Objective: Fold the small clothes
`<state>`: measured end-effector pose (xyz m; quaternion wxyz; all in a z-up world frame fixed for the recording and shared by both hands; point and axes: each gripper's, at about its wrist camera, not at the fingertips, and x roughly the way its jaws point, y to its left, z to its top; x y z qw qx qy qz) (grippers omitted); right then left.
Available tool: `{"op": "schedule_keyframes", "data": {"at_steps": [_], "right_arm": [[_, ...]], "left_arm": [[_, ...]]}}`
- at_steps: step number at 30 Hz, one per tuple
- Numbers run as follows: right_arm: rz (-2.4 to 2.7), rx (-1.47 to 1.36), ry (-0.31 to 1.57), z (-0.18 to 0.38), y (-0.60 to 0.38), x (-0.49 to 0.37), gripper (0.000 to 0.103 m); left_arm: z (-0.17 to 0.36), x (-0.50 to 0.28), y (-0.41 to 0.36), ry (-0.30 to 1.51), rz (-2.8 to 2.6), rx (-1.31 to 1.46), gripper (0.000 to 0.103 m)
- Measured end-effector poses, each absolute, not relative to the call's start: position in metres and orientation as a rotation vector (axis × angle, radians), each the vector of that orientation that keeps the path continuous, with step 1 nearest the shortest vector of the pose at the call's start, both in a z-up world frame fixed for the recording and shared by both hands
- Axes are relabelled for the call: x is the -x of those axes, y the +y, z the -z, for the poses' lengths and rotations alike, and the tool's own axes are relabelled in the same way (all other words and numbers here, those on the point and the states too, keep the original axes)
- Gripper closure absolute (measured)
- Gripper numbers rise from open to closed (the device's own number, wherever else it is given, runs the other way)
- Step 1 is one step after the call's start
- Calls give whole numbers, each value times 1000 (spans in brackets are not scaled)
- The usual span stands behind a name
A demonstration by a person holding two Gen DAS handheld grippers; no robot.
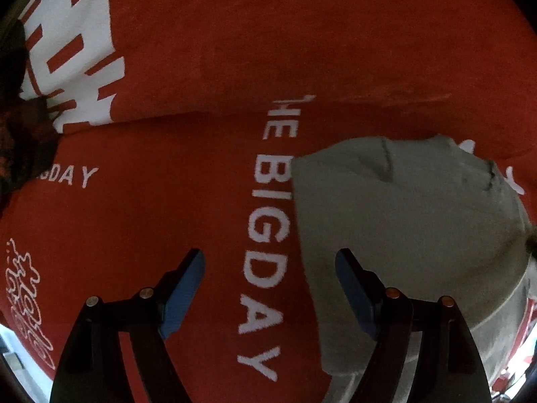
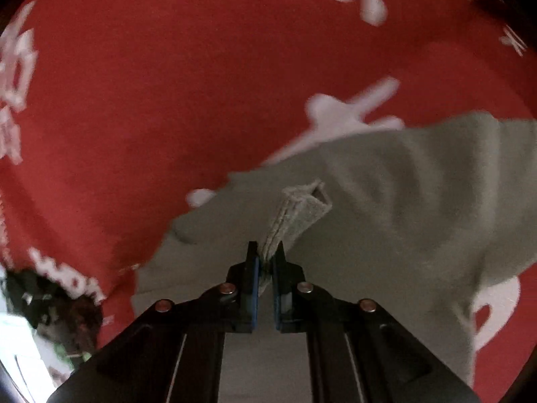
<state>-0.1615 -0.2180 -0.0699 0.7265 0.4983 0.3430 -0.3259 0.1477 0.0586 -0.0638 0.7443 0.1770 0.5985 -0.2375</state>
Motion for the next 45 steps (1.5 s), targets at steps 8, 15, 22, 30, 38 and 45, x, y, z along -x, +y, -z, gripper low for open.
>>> {"op": "schedule_keyframes", "data": {"at_steps": [8, 15, 22, 30, 38, 45], "right_arm": [[813, -1198, 801, 86, -216, 199, 79], [768, -1305, 748, 96, -213, 203, 79], [771, -1026, 840, 69, -217, 175, 96], [788, -1085, 839, 61, -197, 190, 76], [177, -1387, 859, 92, -77, 117, 76], [56, -1210, 914, 108, 2, 18, 76]], "left_arm": [[70, -163, 39, 1326, 549, -417, 23], [104, -193, 12, 1495, 608, -279, 30], [91, -196, 7, 1310, 535, -439, 84], [52, -178, 67, 1334, 565, -398, 45], [39, -102, 103, 1346, 621, -432, 18], [47, -108, 157, 1426, 485, -380, 18]]}}
